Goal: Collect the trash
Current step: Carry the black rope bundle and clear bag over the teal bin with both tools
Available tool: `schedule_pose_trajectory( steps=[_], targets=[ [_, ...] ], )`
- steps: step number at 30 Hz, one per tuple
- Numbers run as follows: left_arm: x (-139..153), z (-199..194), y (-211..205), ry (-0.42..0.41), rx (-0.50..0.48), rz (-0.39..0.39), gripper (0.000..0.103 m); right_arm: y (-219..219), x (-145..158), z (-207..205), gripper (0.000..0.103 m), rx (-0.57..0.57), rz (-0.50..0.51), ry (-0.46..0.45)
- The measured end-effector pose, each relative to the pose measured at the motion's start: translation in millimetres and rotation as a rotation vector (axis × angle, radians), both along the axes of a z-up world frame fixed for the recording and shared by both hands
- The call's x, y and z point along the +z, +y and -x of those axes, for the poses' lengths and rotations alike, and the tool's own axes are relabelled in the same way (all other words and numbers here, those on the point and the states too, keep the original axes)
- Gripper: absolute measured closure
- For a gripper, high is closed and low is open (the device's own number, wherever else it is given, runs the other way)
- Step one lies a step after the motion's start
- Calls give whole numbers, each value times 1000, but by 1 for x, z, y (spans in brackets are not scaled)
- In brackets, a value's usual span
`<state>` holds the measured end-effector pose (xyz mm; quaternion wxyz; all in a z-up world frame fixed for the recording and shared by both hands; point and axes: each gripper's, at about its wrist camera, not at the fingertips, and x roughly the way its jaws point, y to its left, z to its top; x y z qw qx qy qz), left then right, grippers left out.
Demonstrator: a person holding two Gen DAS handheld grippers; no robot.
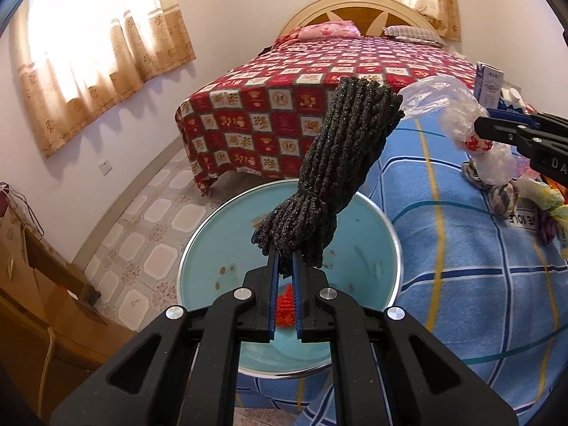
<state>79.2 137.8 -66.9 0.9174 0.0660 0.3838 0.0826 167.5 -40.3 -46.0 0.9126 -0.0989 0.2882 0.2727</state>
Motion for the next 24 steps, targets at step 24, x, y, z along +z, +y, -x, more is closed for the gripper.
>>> schedule_pose_trajectory(
  steps=[24],
  targets=[
    [-14,12,41,39,112,-13,96,46,-24,-7,81,95,73,-3]
  ],
)
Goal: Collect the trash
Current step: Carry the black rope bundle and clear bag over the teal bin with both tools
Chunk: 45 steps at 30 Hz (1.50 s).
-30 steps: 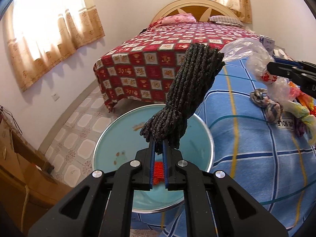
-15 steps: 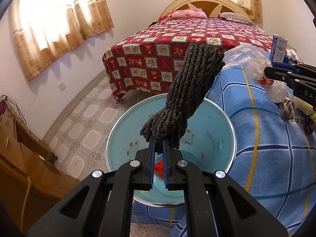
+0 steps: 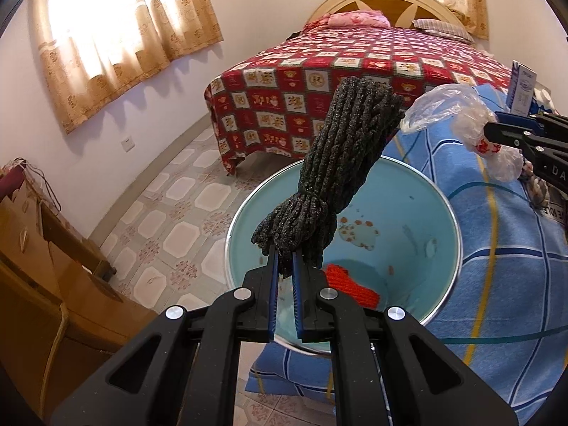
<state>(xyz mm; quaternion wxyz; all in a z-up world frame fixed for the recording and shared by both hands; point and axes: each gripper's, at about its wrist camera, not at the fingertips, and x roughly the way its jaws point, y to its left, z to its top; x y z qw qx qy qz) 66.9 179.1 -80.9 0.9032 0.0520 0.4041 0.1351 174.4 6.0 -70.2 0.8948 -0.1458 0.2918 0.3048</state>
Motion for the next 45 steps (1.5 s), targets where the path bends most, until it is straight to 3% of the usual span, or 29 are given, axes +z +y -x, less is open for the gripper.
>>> schedule_pose_trajectory(
  steps=[17,45],
  targets=[
    [-3,7,12,1,42,0,96,27,-13,5,81,81,29,-22],
    [-4,6,15,4,49,10,95,33,-16,9,81,107,46,-39]
  ],
)
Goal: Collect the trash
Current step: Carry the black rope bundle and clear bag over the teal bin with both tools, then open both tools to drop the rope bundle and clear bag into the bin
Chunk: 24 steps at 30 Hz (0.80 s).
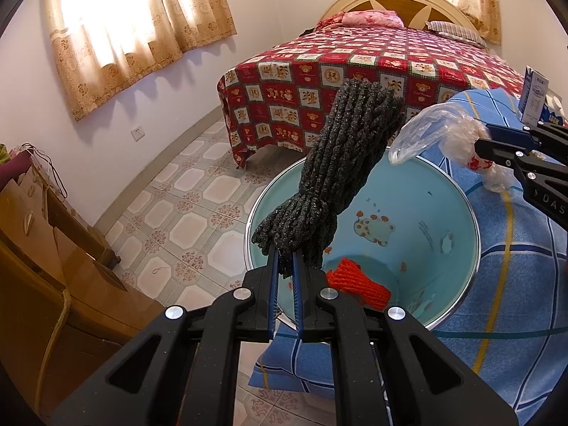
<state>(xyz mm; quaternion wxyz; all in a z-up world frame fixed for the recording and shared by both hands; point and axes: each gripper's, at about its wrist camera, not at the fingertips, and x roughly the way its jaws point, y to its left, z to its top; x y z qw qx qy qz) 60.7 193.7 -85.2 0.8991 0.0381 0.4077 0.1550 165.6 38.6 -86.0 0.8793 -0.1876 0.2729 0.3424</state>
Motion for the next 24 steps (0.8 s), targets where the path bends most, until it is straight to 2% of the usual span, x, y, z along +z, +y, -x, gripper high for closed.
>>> schedule_pose_trajectory(
  steps=[24],
  targets=[
    [0,0,-1,0,0,2,95,7,0,6,80,11,8,-4]
  ],
)
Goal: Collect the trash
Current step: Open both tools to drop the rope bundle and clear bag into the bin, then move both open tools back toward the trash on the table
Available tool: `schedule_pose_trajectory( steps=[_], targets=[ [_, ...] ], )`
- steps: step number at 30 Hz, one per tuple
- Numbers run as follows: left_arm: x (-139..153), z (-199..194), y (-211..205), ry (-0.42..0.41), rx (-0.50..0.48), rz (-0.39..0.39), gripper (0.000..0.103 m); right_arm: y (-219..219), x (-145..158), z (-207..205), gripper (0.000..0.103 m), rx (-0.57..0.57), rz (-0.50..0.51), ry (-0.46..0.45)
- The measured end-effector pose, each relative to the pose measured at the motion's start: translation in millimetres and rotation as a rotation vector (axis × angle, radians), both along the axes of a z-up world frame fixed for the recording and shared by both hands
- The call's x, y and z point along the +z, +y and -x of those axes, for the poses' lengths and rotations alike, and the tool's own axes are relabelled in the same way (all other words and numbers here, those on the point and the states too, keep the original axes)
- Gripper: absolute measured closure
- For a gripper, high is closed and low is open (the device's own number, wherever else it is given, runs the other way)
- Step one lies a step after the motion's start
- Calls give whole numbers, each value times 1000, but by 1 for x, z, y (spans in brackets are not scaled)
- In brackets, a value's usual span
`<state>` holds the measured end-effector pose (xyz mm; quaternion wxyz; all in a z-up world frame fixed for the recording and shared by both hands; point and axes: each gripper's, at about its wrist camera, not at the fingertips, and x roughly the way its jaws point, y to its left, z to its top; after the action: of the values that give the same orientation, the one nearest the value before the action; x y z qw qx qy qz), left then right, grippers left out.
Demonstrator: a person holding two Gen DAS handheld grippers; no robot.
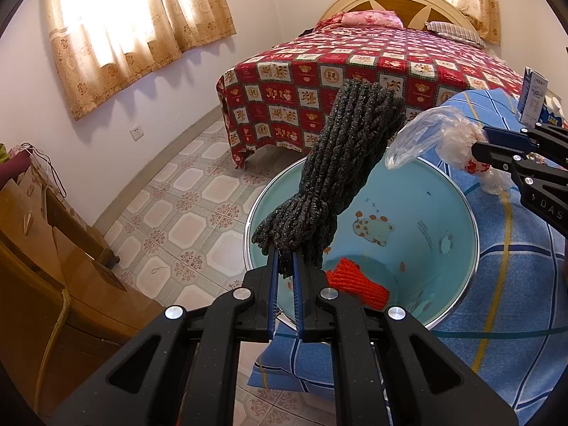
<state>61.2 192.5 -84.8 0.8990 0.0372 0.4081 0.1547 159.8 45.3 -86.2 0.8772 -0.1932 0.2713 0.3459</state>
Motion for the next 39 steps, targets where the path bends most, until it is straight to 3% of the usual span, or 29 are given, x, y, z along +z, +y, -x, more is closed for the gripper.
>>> schedule_pose_trajectory(
  steps=[14,15,17,19,23,28,33,39],
  targets=[
    [-2,0,-3,3,-3,5,92,5,-3,6,78,52,27,-13],
    [-2,-1,-4,4,-1,7,89,6,-3,7,77,64,29,-13],
    [-3,-1,-6,4,-6,10,82,6,-4,11,59,94,33,-25],
    [-4,-1,-8,5,-11,11,81,7,-4,13,50,109,38,-33],
    [-4,-1,-9,2,-10,10,66,9,-4,15,40,113,45,-43],
    [-2,0,-9,-15,13,11,40,7,-3,16,36,89,41,-60],
    [-1,1,-13,-34,-3,47,37,-5,10,23,36,0,17,-70],
    [-6,-1,-53,-23,-126,71,37,-72,51,48,34,-128,-63,-85]
  ],
)
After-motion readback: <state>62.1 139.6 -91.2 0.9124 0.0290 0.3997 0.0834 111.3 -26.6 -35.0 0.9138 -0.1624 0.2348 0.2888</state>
